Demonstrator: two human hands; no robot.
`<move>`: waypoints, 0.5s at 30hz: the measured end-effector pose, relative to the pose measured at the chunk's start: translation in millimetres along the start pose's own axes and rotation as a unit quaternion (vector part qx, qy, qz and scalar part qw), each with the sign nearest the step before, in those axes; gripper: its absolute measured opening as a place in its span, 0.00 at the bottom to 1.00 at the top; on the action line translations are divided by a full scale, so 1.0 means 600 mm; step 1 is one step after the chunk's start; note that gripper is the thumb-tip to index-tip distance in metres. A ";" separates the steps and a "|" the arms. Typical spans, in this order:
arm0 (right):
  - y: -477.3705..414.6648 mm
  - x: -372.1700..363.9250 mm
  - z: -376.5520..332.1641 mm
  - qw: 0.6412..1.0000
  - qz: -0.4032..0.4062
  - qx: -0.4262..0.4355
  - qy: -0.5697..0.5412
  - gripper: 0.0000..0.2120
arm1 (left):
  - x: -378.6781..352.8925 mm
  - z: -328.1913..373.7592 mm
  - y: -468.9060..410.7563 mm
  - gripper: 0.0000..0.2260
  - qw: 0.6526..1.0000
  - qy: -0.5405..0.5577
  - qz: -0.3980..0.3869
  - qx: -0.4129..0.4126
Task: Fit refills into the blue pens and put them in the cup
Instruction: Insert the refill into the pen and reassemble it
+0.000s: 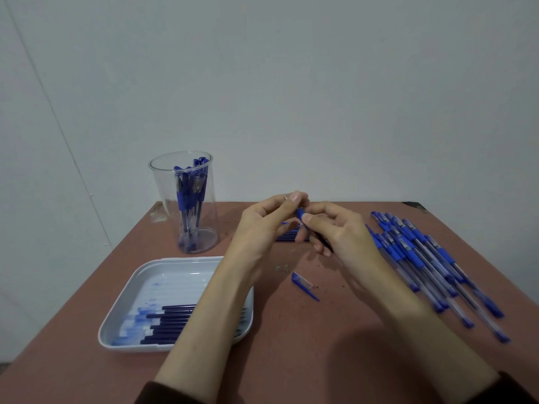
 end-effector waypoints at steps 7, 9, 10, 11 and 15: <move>0.000 0.012 -0.002 0.998 0.029 0.009 -0.055 0.05 | 0.023 0.000 0.006 0.04 0.998 -0.010 0.060 -0.006; 0.001 0.015 -0.002 0.998 0.040 0.009 -0.038 0.05 | 0.016 0.002 0.005 0.06 0.999 -0.014 0.047 -0.005; 0.002 0.015 -0.003 0.999 0.042 0.012 -0.024 0.05 | 0.013 0.002 0.004 0.08 0.999 -0.019 0.042 -0.004; 0.002 0.014 -0.005 0.999 0.041 0.015 -0.009 0.05 | 0.011 0.002 0.004 0.11 0.999 -0.025 0.040 -0.006; 0.001 0.000 -0.005 1.000 0.013 0.016 -0.006 0.06 | 0.011 0.004 0.004 0.11 0.998 -0.037 0.044 -0.018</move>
Point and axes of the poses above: each hand's wrist, its own y-axis away from the middle knuckle, its own x-axis out of the back of the hand, z = x × y, the point moved 7 cm from there along -y, towards the middle knuckle, and after that the axes turned 15 degrees about -z, right-handed, at the moved point
